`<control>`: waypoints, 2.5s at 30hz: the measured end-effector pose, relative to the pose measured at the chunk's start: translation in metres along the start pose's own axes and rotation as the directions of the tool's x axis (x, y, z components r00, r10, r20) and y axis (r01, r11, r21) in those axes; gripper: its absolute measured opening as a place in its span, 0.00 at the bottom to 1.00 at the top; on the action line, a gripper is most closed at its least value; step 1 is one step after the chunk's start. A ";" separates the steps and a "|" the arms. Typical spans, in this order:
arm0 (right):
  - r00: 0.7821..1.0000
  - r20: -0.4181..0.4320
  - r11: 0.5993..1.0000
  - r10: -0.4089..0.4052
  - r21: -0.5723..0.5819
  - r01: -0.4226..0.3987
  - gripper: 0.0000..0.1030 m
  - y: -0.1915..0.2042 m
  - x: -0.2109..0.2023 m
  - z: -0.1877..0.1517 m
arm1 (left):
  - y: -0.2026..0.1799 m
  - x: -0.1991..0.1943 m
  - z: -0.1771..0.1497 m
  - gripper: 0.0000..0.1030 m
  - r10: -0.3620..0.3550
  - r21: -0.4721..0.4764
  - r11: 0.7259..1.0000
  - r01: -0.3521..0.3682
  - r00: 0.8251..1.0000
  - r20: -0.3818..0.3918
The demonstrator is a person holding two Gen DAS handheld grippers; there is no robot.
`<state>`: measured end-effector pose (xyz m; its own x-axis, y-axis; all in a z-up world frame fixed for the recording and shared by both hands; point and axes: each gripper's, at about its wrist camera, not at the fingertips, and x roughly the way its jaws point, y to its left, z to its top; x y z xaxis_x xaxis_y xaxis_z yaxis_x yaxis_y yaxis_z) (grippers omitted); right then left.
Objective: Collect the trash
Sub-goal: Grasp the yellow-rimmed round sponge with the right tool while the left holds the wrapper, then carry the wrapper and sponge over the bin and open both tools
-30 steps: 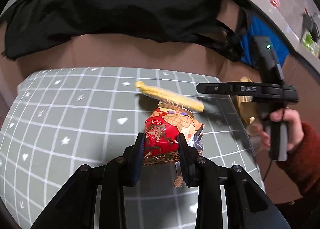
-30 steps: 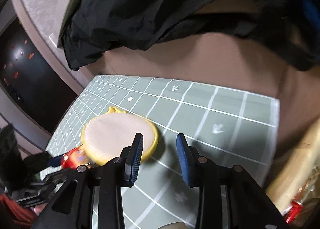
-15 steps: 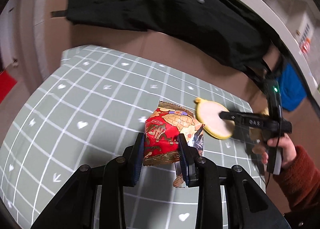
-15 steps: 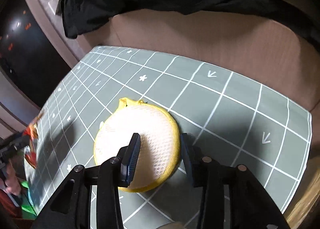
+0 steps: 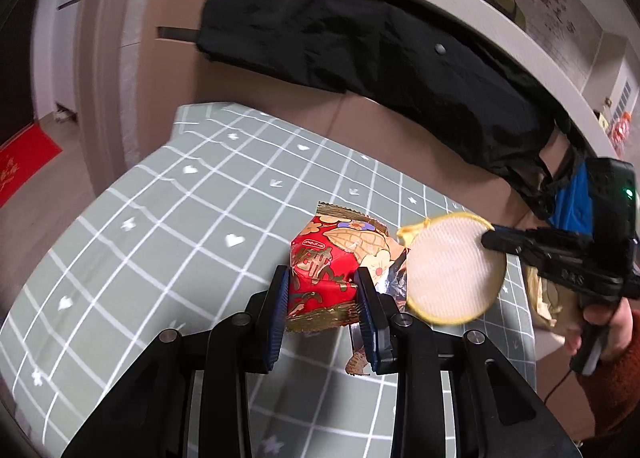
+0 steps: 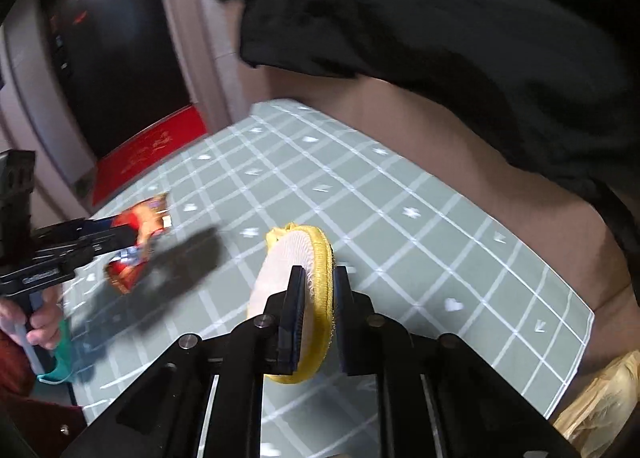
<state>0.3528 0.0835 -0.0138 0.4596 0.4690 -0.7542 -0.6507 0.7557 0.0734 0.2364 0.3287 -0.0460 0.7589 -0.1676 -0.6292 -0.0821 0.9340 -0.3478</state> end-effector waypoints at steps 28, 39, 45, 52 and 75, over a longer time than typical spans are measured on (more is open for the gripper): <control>0.987 0.135 0.993 -0.082 -0.070 0.092 0.10 0.055 -0.071 -0.028 | -0.052 -0.058 -0.023 0.32 0.071 0.045 0.996 -0.080 0.980 0.184; 0.920 0.323 0.973 -0.225 0.021 0.230 0.10 -0.016 -0.172 -0.042 | -0.183 -0.039 0.014 0.32 0.014 0.136 0.989 -0.062 0.943 0.332; 0.873 0.379 0.952 -0.307 0.103 0.290 0.10 -0.068 -0.219 -0.066 | -0.261 -0.022 0.012 0.32 -0.037 0.221 0.974 -0.050 0.927 0.372; 0.829 0.381 0.912 -0.410 0.196 0.361 0.10 -0.131 -0.255 -0.105 | -0.341 0.010 -0.001 0.32 -0.111 0.322 0.947 -0.008 0.930 0.350; 0.809 0.218 0.806 -0.546 0.401 0.436 0.11 -0.244 -0.259 -0.203 | -0.455 0.128 -0.055 0.33 -0.256 0.380 0.900 0.212 0.964 0.068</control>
<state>0.2695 -0.3154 0.0310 0.8590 0.0664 -0.5077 -0.0817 0.9966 -0.0079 0.3359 -0.1355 -0.0065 0.7966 -0.3794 -0.4706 0.3326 0.9252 -0.1828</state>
